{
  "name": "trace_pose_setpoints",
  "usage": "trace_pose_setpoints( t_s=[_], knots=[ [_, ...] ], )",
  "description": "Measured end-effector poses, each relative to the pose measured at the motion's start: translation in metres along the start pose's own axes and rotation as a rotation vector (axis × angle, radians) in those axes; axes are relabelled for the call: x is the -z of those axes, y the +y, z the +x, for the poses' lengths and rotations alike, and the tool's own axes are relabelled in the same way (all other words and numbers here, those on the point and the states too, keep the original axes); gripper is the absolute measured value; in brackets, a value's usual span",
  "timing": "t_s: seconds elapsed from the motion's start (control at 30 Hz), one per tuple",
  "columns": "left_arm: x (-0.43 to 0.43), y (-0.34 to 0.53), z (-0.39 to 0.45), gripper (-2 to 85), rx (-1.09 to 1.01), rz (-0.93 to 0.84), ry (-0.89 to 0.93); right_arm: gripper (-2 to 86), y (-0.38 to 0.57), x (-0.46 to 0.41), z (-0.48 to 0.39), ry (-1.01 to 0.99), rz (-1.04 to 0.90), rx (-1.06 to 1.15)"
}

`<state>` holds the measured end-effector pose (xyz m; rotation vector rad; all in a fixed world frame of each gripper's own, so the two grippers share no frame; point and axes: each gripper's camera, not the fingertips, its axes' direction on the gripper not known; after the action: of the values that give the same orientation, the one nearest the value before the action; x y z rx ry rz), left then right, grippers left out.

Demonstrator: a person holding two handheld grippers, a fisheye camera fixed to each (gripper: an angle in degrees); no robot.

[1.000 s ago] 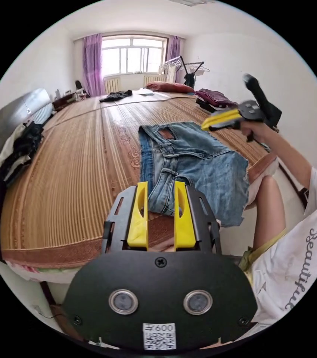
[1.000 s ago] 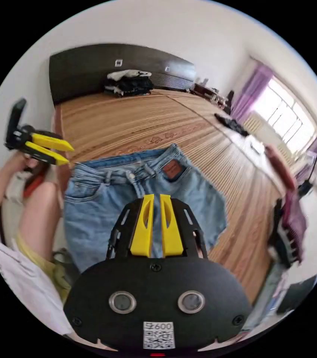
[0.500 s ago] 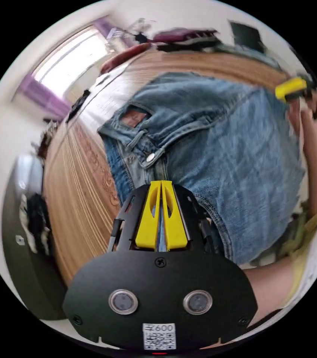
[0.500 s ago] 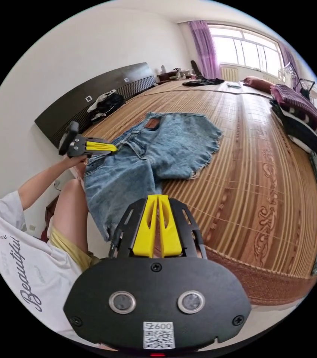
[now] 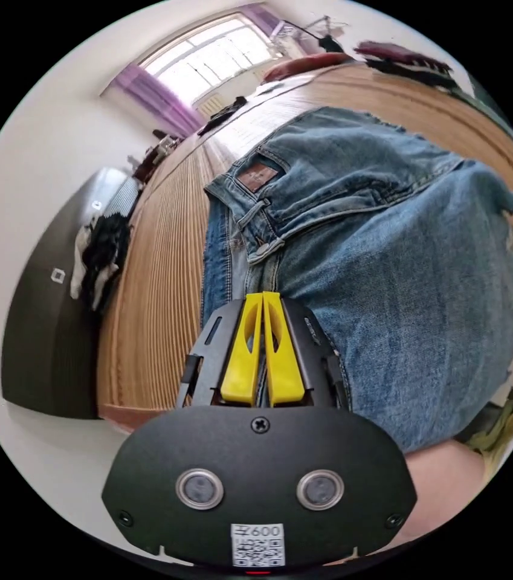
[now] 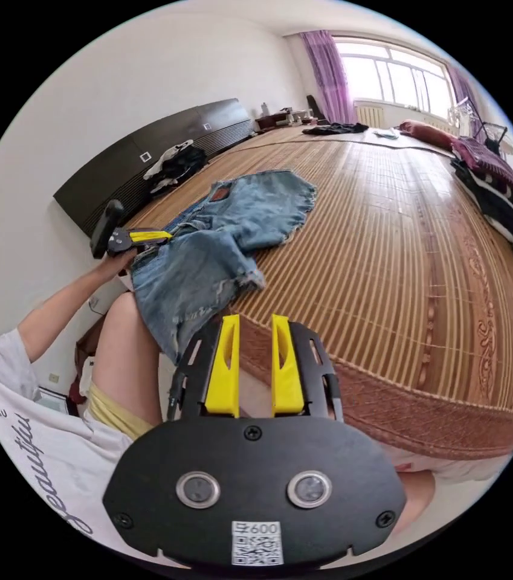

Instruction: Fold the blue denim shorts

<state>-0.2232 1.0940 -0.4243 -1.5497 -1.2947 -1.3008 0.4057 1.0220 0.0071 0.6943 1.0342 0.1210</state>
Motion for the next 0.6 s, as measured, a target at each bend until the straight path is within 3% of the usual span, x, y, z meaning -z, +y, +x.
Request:
trace_pose_setpoints(
  t_s=[0.13, 0.3, 0.47, 0.53, 0.6],
  knots=[
    [0.009, 0.050, -0.049, 0.9, 0.129, 0.011, 0.109, 10.4, 0.012, -0.019, -0.060, 0.047, 0.003, 0.222],
    [0.022, 0.096, -0.077, 1.5, 0.231, 0.077, 0.149, 12.3, 0.041, -0.064, -0.162, 0.140, 0.023, 0.649],
    [0.036, 0.136, -0.125, 3.5, 0.400, 0.117, 0.302, 11.7, 0.054, -0.116, -0.190, 0.143, -0.027, 0.737],
    [0.032, 0.159, -0.155, 6.8, 0.463, 0.109, 0.525, 11.0, 0.053, -0.127, -0.182, 0.137, -0.033, 0.693],
    [0.030, 0.174, -0.170, 8.4, 0.476, 0.085, 0.619, 10.9, 0.058, -0.135, -0.175, 0.145, -0.029, 0.695]
  ],
)
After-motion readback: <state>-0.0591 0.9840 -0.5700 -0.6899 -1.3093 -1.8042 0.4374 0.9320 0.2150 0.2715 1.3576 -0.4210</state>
